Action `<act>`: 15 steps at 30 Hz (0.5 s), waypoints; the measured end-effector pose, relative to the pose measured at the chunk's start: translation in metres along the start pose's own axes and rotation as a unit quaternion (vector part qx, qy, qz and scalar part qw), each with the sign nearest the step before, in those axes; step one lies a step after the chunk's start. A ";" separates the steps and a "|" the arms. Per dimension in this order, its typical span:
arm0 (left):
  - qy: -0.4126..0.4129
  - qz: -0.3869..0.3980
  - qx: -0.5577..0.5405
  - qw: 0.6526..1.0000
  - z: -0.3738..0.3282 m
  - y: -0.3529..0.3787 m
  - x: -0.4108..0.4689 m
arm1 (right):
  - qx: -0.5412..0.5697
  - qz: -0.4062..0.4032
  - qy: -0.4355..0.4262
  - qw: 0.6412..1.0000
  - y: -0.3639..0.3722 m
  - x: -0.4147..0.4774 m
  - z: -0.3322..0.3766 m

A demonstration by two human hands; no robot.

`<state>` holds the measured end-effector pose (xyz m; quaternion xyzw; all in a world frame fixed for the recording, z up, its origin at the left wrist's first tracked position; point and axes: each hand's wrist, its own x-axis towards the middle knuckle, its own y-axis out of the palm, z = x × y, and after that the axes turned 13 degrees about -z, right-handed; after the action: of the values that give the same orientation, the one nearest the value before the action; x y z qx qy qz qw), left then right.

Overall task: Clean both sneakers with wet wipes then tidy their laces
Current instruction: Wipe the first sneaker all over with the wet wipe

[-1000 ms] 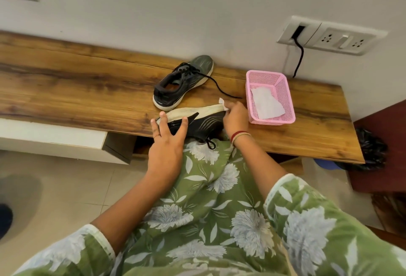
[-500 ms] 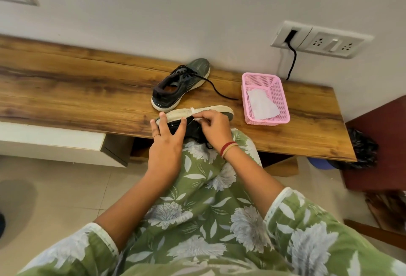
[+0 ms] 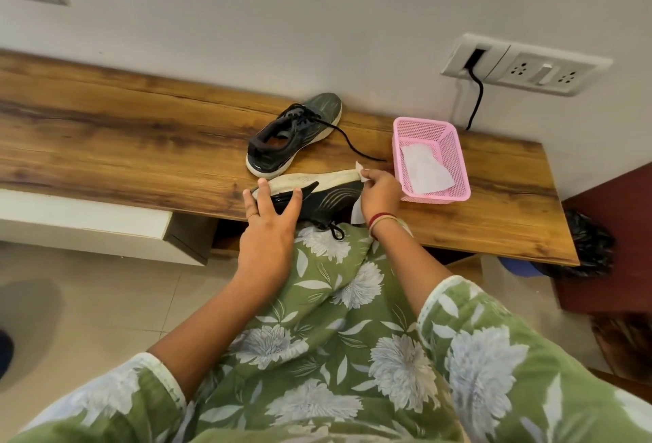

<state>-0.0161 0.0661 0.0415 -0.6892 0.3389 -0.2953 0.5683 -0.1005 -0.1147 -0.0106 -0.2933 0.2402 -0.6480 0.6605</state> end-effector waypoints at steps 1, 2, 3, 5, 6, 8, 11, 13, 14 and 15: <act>-0.001 0.000 -0.002 1.000 0.000 0.000 0.000 | 0.004 -0.006 -0.002 1.000 0.000 -0.003 0.000; -0.002 0.000 -0.003 1.000 0.000 0.000 0.000 | 0.011 -0.008 -0.005 1.000 0.000 -0.006 0.000; -0.001 0.000 -0.001 1.000 -0.001 0.000 0.000 | 0.015 -0.009 -0.008 1.000 -0.001 -0.008 0.000; 0.001 -0.003 0.003 1.000 -0.001 0.001 -0.001 | 0.011 -0.009 -0.014 1.000 -0.003 -0.015 0.003; 0.000 -0.004 0.002 1.000 -0.002 0.001 -0.001 | 0.011 -0.004 -0.021 1.000 -0.003 -0.019 0.006; -0.003 -0.007 -0.003 1.000 -0.001 0.002 -0.001 | 0.016 0.017 -0.039 0.999 -0.002 -0.026 0.013; 0.000 -0.011 -0.001 1.000 0.000 0.003 -0.001 | 0.017 0.058 -0.063 0.996 -0.002 -0.039 0.026; 0.003 -0.012 0.005 1.000 0.000 0.003 -0.002 | 0.020 0.099 -0.086 0.991 -0.007 -0.045 0.033; 0.004 -0.010 0.009 1.000 0.001 0.003 -0.003 | 0.024 0.130 -0.089 0.987 -0.011 -0.045 0.035; 0.007 -0.008 0.013 1.000 0.001 0.003 -0.003 | 0.037 0.169 -0.081 0.982 -0.016 -0.042 0.036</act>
<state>-0.0178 0.0688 0.0385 -0.6826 0.3330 -0.3088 0.5725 -0.0889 -0.0699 0.0237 -0.2752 0.2075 -0.5097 0.7883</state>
